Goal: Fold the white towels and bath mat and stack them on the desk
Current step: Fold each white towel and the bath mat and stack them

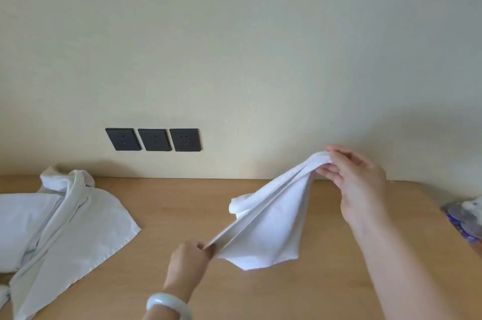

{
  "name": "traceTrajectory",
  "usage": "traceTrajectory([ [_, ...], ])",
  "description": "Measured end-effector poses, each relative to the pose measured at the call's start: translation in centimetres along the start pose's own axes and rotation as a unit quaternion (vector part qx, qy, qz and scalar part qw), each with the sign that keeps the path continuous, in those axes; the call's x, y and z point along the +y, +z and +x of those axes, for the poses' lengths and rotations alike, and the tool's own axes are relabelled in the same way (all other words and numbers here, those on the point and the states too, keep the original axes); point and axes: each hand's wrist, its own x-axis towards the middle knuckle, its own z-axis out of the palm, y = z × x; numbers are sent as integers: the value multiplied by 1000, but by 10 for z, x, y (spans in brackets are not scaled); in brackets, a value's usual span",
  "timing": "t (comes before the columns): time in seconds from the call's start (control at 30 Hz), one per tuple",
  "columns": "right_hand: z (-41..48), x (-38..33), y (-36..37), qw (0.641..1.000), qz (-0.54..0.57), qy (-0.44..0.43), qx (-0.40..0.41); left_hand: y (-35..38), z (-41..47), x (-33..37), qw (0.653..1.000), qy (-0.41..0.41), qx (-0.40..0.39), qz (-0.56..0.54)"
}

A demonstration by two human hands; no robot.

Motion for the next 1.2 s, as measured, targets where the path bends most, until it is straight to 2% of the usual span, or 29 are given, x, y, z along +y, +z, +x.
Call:
traceTrajectory([
  [0.07,17,-7,-13,1000,-19,-5,-6,-27,7,24,980,-61,-31,-186],
  [0.1,22,-8,-18,1000,-25,-6,-17,-43,8,40,965,-61,-38,-250],
  [0.17,26,-16,-27,998,-37,-25,-47,-73,5,74,940,-13,-31,-339],
  [0.23,27,-28,-35,995,-44,-48,-81,-100,-1,103,925,55,-15,-376],
  [0.37,25,-49,-47,987,-89,-39,-130,-130,-11,131,955,125,64,-263],
  [0.5,23,-55,-55,988,-102,-2,-116,-144,-13,137,951,171,99,-238],
  [0.67,32,-34,-53,982,-110,105,-116,-143,7,138,949,86,-7,-302],
  [0.77,43,-24,-44,981,-90,131,-112,-146,24,146,945,63,-39,-319],
  [1.0,40,-56,-36,990,-34,41,-132,-177,4,183,915,205,-21,-347],
  [1.1,11,-44,-55,985,-58,45,-154,-174,-15,146,921,218,-34,-322],
  [1.2,-12,20,-80,985,-73,96,-126,-142,-12,73,951,142,-57,-268],
])
